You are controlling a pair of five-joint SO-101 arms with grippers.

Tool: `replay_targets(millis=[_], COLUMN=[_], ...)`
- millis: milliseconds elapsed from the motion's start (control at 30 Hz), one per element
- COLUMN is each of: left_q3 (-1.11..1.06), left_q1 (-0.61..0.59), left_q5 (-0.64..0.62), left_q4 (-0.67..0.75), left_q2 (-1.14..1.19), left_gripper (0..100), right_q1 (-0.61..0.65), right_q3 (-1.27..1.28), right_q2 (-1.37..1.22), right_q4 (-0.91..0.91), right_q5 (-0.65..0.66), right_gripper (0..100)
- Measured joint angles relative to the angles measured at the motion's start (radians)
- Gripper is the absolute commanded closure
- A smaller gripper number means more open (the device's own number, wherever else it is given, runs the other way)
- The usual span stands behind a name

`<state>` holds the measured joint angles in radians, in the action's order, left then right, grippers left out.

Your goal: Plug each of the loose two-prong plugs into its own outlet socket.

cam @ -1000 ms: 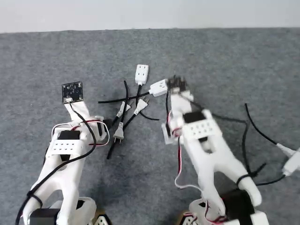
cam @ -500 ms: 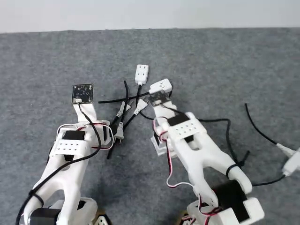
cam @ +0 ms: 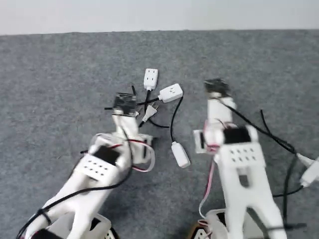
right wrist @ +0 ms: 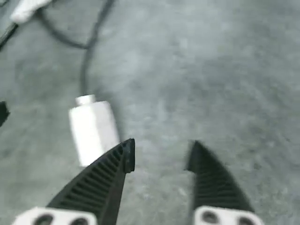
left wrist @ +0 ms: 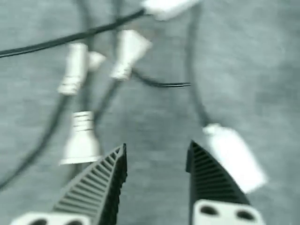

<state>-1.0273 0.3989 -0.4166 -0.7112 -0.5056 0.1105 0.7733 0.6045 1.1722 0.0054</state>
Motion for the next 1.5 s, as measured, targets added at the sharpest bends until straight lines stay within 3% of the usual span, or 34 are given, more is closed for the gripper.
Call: replay_targets(millis=[133, 333, 467, 833, 1033, 1167, 1500], left_q3=[0.144, 0.411, 0.494, 0.505, 0.448, 0.4, 0.178], left_q1=[0.133, 0.249, 0.299, 0.324, 0.327, 0.316, 0.287], left_q5=[-0.097, -0.127, -0.129, -0.13, -0.13, -0.13, -0.058], left_q4=[-0.002, -0.002, -0.012, -0.025, -0.1, -0.166, -0.135], left_q2=[0.164, 0.512, 0.585, 0.598, 0.592, 0.523, 0.167], left_gripper=[99, 99, 99, 99, 99, 99, 98], right_q1=[-0.086, -0.138, -0.141, -0.141, -0.141, -0.141, -0.141], right_q3=[0.155, 0.221, 0.221, 0.221, 0.221, 0.221, 0.224], right_q2=[0.12, 0.187, 0.189, 0.189, 0.189, 0.189, 0.189], right_q4=[-0.101, -0.137, -0.137, -0.138, -0.138, -0.138, -0.138], right_q5=[0.032, 0.048, 0.049, 0.049, 0.049, 0.049, 0.049], right_gripper=[95.6, 95.6, 95.6, 95.6, 95.6, 95.6, 95.6])
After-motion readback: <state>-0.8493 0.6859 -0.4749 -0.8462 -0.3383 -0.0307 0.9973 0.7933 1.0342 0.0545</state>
